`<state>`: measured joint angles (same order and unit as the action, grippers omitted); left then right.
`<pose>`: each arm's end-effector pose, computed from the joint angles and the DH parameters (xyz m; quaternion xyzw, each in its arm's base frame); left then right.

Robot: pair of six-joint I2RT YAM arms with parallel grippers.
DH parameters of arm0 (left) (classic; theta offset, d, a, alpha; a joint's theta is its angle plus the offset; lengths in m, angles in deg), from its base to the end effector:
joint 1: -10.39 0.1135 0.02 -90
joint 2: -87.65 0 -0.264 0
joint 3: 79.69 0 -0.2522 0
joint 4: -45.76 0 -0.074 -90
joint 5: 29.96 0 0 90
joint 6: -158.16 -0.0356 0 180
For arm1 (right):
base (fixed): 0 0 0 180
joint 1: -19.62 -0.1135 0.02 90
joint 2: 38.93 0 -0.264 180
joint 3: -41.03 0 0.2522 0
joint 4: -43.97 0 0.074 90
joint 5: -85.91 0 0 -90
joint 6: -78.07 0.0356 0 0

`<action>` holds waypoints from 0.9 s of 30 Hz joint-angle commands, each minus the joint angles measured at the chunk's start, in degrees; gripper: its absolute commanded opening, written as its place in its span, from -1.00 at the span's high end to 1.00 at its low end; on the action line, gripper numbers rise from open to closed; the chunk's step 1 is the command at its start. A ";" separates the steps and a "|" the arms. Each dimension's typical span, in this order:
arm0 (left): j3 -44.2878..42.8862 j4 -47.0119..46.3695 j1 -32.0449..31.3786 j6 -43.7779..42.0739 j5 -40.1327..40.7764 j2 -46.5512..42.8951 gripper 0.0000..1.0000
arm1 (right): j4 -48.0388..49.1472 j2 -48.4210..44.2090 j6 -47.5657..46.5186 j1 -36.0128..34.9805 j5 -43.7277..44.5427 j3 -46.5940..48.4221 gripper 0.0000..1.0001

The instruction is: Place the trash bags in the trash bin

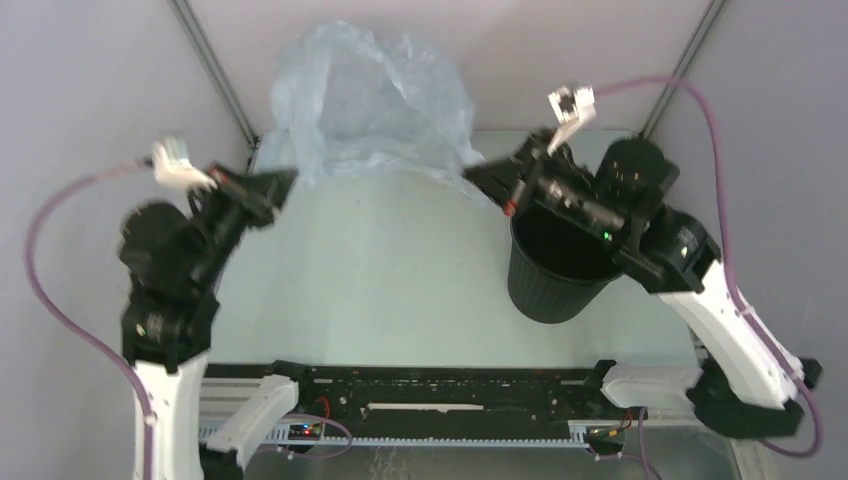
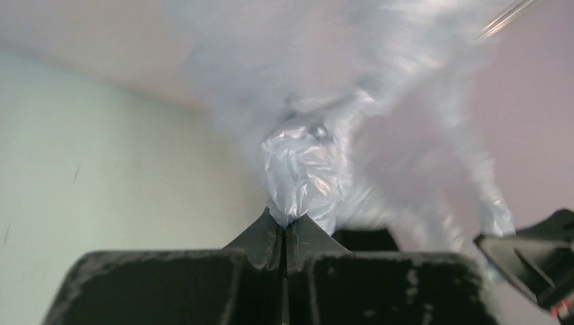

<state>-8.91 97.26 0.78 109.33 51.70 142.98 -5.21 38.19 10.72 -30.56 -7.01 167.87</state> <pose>0.1249 -0.0264 0.5389 -0.1372 0.6786 -0.3541 0.6287 0.1483 0.1807 0.5643 -0.1850 0.6790 0.4360 0.5609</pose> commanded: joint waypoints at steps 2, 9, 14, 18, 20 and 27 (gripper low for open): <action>39.75 10.76 0.20 2.79 0.59 -13.56 1.00 | 5.50 -10.14 12.32 5.79 -3.96 -41.98 1.00; 57.01 12.52 0.20 4.68 -1.42 -27.99 1.00 | 1.20 -10.19 13.63 1.78 -6.63 -52.44 1.00; 45.97 5.12 0.27 4.44 -2.50 -13.70 1.00 | 6.90 -5.55 12.43 9.11 -11.39 -42.36 1.00; 15.09 7.13 0.96 2.67 -4.74 3.37 1.00 | -5.76 6.56 7.60 12.31 -12.81 -9.57 1.00; -5.62 8.20 1.11 4.12 -8.00 10.64 1.00 | -14.98 14.24 6.50 12.31 -13.31 15.50 1.00; -24.70 2.03 0.91 5.74 -8.26 10.94 1.00 | -2.24 6.39 7.54 10.43 -10.01 16.23 1.00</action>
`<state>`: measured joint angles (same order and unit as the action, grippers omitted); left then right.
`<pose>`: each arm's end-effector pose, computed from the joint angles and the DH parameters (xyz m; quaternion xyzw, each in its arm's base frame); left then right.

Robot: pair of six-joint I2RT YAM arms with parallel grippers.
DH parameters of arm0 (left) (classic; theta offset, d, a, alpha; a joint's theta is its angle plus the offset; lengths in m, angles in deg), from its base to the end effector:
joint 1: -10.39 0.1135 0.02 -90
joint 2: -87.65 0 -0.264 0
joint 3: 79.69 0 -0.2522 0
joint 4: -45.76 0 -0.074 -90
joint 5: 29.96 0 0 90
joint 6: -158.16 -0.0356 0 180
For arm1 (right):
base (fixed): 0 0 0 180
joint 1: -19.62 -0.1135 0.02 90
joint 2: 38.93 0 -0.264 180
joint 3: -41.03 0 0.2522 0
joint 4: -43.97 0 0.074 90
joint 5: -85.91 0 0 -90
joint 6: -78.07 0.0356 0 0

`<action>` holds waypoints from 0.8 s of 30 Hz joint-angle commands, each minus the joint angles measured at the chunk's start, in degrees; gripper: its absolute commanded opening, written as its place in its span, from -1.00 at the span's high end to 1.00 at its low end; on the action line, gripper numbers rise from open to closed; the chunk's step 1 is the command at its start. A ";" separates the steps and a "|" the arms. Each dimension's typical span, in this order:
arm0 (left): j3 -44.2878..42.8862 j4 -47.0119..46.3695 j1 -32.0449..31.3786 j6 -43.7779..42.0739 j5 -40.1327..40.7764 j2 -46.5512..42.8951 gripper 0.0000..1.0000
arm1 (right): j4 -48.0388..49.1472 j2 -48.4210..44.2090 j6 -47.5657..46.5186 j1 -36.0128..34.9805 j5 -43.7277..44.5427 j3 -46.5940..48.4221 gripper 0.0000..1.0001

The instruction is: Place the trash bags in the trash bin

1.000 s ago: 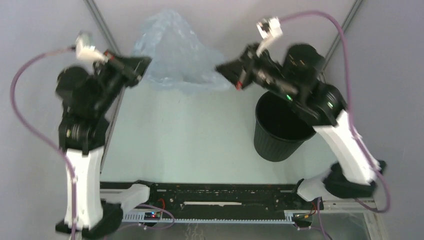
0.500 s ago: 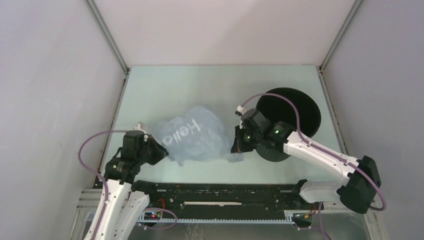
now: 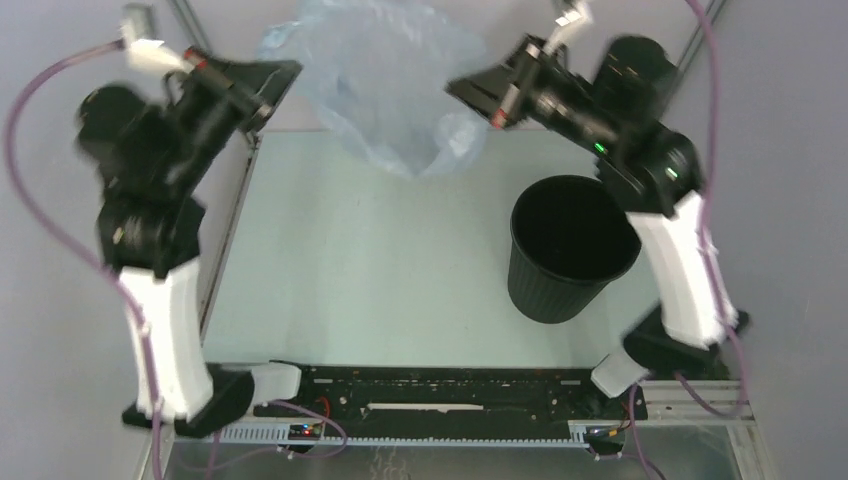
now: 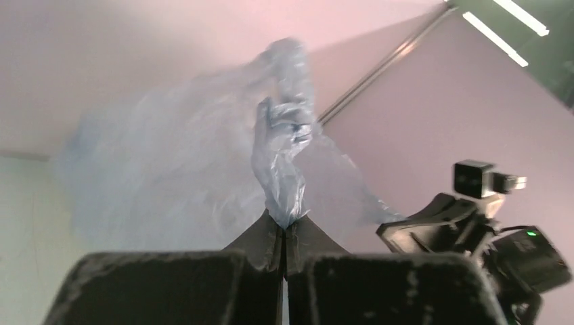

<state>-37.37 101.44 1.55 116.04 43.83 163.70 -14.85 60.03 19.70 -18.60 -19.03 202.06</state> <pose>0.1801 -0.0381 0.6028 -0.1227 0.6597 -0.4324 0.6023 0.2202 0.1851 0.6032 -0.1335 0.6744 0.4858 0.5398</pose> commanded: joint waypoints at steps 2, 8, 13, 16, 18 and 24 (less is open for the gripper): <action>22.49 -2.91 0.21 -3.27 5.94 -18.62 1.00 | 18.00 -25.47 0.56 -1.14 3.16 -42.38 1.00; 76.59 1.57 0.78 -1.40 2.26 -37.01 1.00 | 14.72 -31.93 3.83 -1.72 -1.84 -79.93 1.00; 89.33 5.64 0.79 0.11 2.77 -51.25 1.00 | 10.84 -32.54 1.66 -10.95 3.78 -84.91 1.00; 85.14 4.51 0.84 0.29 5.96 -52.08 1.00 | 13.71 -32.96 0.89 -10.47 3.54 -84.37 1.00; 79.86 2.53 0.84 -0.28 5.75 -46.67 1.00 | 15.97 -32.36 0.80 -7.67 1.49 -82.24 1.00; 38.34 4.88 1.25 -5.68 3.47 -20.10 1.00 | 8.09 -19.81 -5.75 -0.85 -0.19 -46.61 1.00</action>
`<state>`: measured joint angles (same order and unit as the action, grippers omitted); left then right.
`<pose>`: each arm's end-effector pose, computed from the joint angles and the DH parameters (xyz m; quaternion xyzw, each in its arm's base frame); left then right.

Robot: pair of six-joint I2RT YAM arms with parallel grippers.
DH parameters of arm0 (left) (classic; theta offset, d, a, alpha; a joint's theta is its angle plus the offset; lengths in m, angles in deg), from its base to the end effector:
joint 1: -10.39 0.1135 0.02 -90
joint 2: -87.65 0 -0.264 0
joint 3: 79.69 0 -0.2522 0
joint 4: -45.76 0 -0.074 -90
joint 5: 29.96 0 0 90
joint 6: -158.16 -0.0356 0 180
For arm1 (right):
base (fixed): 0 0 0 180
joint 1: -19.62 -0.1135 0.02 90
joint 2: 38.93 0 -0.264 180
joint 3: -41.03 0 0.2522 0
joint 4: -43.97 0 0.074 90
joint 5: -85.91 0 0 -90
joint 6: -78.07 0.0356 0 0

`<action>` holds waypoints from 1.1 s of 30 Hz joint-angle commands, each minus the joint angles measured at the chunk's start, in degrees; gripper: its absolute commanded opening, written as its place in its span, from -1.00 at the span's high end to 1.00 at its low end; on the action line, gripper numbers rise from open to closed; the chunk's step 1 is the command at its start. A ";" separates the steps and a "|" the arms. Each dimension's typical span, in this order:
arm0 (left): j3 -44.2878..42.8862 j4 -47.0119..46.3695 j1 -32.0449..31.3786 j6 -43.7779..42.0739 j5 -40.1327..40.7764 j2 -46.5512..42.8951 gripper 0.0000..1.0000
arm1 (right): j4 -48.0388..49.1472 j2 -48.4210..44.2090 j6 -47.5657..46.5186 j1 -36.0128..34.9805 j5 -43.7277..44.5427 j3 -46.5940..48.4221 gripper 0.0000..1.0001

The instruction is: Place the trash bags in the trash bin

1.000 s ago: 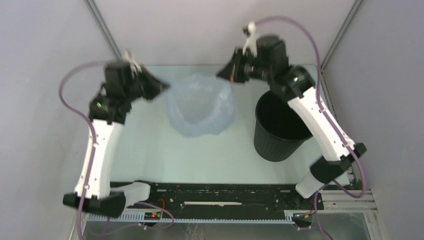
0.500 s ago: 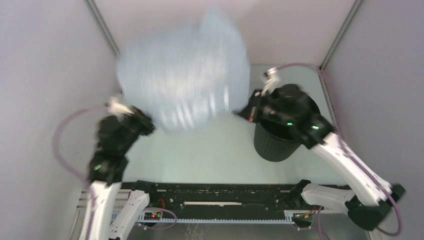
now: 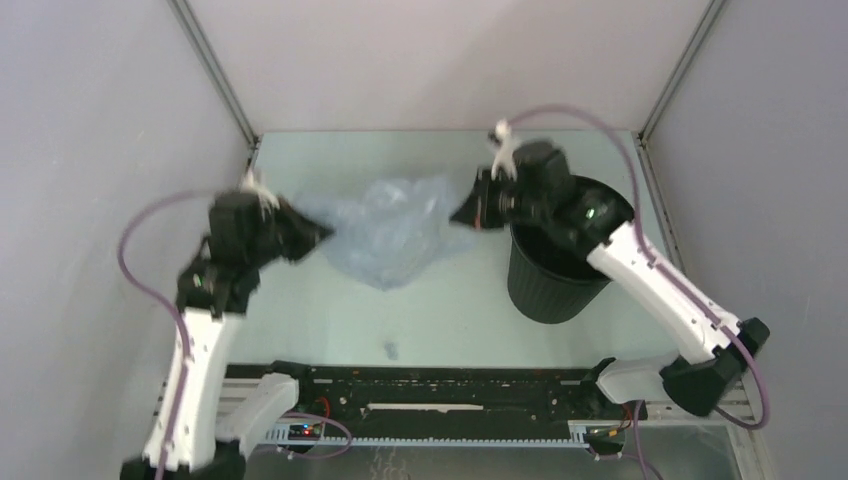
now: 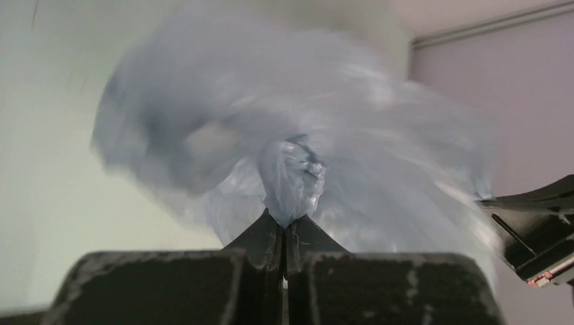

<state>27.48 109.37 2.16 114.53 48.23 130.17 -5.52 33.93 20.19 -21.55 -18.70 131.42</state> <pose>0.1317 -0.0264 0.3594 -0.2398 0.8433 -0.2971 0.3782 0.2009 0.1876 0.3843 -0.1299 0.8598 0.3764 0.3197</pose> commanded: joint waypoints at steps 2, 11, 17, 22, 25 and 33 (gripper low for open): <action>-47.36 -0.10 0.77 -3.89 -1.43 21.03 1.00 | -10.36 13.55 -8.71 2.23 0.28 44.77 1.00; -57.30 -6.32 0.95 -0.18 -2.77 22.20 1.00 | 7.47 5.15 -7.95 2.24 1.24 39.63 1.00; -3.35 -4.92 1.78 -2.07 -0.11 6.03 1.00 | 7.59 -3.42 -1.76 2.41 0.00 4.66 1.00; 17.24 -4.28 1.80 2.23 -2.35 -6.39 1.00 | -0.02 -4.23 1.20 -1.11 -2.23 -5.43 1.00; 14.22 -2.70 1.80 2.47 -0.38 -9.60 1.00 | 0.69 -6.40 1.37 -2.27 -1.60 -5.41 1.00; -29.58 2.65 2.29 -3.56 0.41 14.77 1.00 | 4.43 -0.25 1.18 6.34 -3.22 15.64 1.00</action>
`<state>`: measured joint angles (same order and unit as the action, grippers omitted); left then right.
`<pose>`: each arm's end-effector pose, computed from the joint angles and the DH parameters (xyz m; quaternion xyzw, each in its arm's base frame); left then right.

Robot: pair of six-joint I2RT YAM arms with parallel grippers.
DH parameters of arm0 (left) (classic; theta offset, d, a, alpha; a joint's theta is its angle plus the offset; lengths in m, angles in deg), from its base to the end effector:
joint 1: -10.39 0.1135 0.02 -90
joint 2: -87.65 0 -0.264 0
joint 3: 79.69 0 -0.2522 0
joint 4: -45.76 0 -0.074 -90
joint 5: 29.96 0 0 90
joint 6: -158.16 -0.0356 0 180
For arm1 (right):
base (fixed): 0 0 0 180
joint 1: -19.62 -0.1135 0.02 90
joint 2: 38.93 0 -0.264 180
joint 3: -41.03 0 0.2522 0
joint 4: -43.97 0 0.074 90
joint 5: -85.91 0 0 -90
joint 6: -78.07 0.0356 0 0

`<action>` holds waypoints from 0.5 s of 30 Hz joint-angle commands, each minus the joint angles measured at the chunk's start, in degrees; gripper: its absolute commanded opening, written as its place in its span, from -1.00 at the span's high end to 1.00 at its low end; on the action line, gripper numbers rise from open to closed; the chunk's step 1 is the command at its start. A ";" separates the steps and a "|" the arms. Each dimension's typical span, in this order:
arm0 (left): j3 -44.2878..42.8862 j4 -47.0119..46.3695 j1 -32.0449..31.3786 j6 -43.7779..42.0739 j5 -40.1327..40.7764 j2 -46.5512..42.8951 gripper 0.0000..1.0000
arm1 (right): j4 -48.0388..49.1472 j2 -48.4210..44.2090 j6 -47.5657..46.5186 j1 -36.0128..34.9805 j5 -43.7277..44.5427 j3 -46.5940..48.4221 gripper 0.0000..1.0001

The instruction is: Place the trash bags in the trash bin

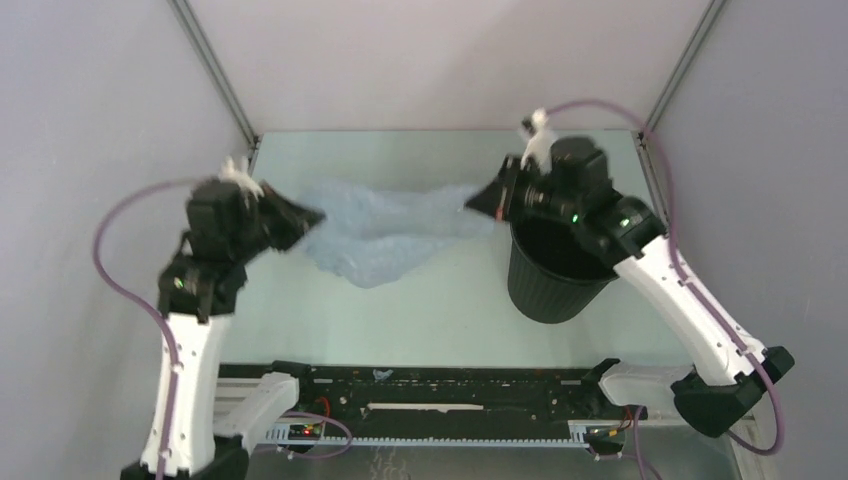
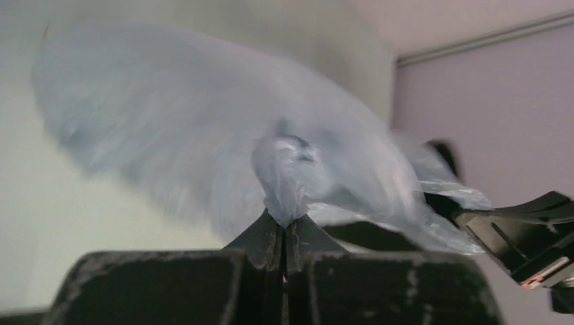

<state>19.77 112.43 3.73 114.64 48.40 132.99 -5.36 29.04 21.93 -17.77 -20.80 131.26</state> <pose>0.1316 -0.0226 0.3898 -0.2489 0.8329 -0.2966 0.3954 0.1929 0.1603 0.4046 -0.1018 0.8412 0.4016 0.3476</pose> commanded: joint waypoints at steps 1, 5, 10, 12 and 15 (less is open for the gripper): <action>-28.82 0.74 0.83 -4.09 0.07 15.11 1.00 | 2.32 7.17 -1.70 2.50 -1.55 21.65 1.00; -46.66 1.13 0.93 -4.64 -0.66 22.69 1.00 | -0.50 11.95 -3.82 2.41 -2.56 32.77 1.00; -26.75 -0.14 0.90 -4.78 -1.34 16.50 1.00 | 1.36 7.12 -3.00 2.49 -0.96 17.87 1.00; -11.35 -1.33 0.87 -4.24 -0.80 11.35 1.00 | 4.33 3.38 -1.12 2.44 -1.37 7.88 1.00; 5.29 -2.47 0.95 -1.41 -0.22 2.65 1.00 | 4.49 -1.42 1.01 2.25 -1.21 -3.66 1.00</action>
<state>8.07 107.62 4.23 111.36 47.92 142.20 -0.03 32.12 20.56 -15.08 -22.05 138.28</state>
